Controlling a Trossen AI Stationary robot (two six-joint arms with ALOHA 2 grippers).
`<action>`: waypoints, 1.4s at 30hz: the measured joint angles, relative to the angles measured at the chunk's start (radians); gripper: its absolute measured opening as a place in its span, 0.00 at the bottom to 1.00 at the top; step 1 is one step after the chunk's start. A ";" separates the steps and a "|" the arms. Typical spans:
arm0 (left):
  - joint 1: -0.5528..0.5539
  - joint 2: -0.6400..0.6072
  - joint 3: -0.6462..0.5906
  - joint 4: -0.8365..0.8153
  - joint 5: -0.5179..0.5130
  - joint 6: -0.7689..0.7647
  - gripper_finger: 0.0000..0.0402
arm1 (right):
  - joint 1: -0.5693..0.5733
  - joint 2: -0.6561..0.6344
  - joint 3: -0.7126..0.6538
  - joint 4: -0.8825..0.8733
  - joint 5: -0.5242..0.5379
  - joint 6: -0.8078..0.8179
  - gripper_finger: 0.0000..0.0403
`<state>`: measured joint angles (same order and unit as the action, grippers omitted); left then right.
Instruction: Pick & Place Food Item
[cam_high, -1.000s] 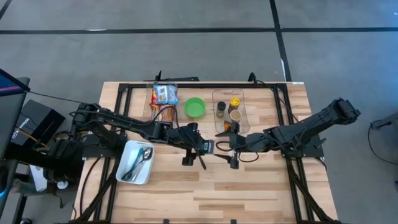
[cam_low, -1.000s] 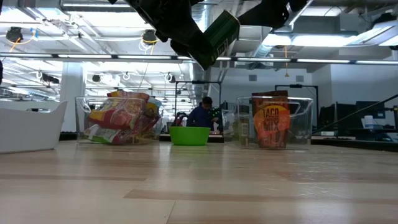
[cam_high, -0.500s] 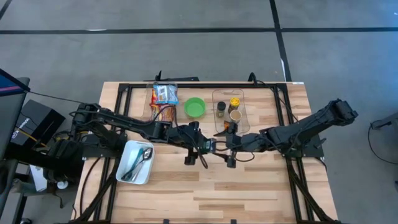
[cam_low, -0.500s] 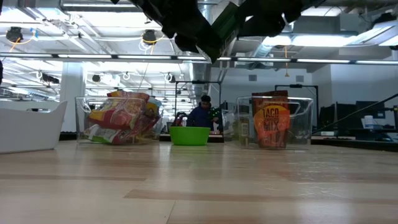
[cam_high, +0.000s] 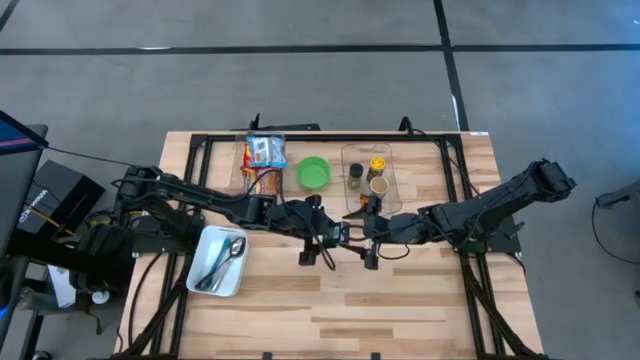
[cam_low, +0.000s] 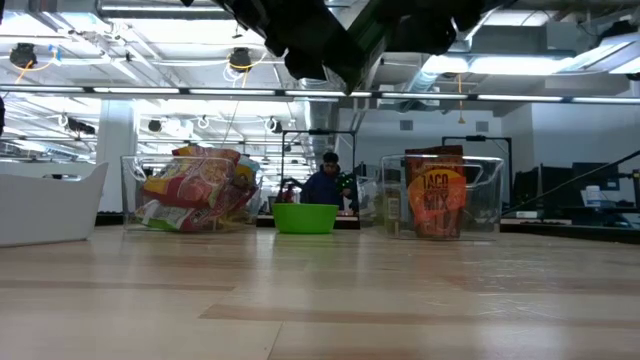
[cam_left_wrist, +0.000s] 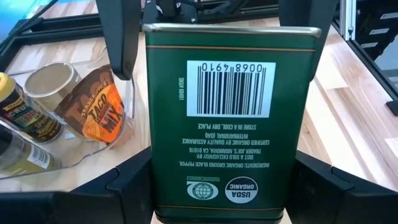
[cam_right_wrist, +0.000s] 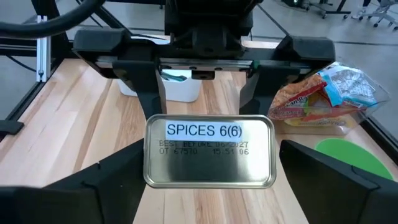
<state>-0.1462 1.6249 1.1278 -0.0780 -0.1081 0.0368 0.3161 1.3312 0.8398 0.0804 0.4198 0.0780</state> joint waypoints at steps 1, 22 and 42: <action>0.000 0.000 0.000 0.004 0.000 0.000 0.67 | 0.000 0.000 0.000 0.002 0.000 0.000 0.85; 0.000 0.000 0.000 0.021 0.000 -0.026 0.67 | 0.000 0.000 0.000 0.019 0.000 0.001 0.83; 0.000 0.000 0.000 0.020 0.000 -0.026 0.67 | 0.000 0.000 0.000 0.018 -0.004 0.001 0.71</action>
<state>-0.1459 1.6253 1.1278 -0.0578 -0.1084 0.0111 0.3165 1.3312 0.8398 0.0986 0.4156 0.0792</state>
